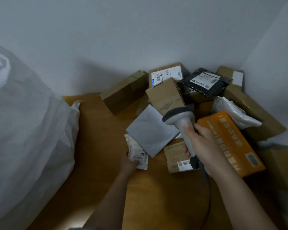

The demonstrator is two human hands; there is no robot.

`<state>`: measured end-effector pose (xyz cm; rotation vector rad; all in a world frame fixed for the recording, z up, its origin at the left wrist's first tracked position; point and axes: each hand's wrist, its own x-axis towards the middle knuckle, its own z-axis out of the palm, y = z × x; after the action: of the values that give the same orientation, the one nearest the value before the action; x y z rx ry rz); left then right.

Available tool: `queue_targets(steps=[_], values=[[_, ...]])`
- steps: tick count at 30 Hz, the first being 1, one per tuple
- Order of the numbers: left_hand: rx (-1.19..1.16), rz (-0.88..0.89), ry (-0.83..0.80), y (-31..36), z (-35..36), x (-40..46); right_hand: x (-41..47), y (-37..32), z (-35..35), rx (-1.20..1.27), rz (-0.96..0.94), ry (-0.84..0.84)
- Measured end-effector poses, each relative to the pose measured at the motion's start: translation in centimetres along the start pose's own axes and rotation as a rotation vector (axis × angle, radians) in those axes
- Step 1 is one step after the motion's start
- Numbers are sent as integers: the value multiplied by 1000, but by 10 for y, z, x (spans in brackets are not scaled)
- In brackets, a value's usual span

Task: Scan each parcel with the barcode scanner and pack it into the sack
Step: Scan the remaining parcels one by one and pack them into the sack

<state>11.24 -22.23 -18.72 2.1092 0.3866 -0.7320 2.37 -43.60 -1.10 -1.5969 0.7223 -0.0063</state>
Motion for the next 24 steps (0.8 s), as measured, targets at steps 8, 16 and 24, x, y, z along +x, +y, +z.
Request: queue_targets(steps=[8, 16, 24], values=[[-440, -128, -203, -28, -35, -63, -36, -9, 4, 55, -14, 35], [-597, -5, -224, -31, -94, -120, -83, -15, 17, 85, -99, 77], [-681, 201, -364, -2, -122, -184, -121, -16, 29, 34, -172, 51]])
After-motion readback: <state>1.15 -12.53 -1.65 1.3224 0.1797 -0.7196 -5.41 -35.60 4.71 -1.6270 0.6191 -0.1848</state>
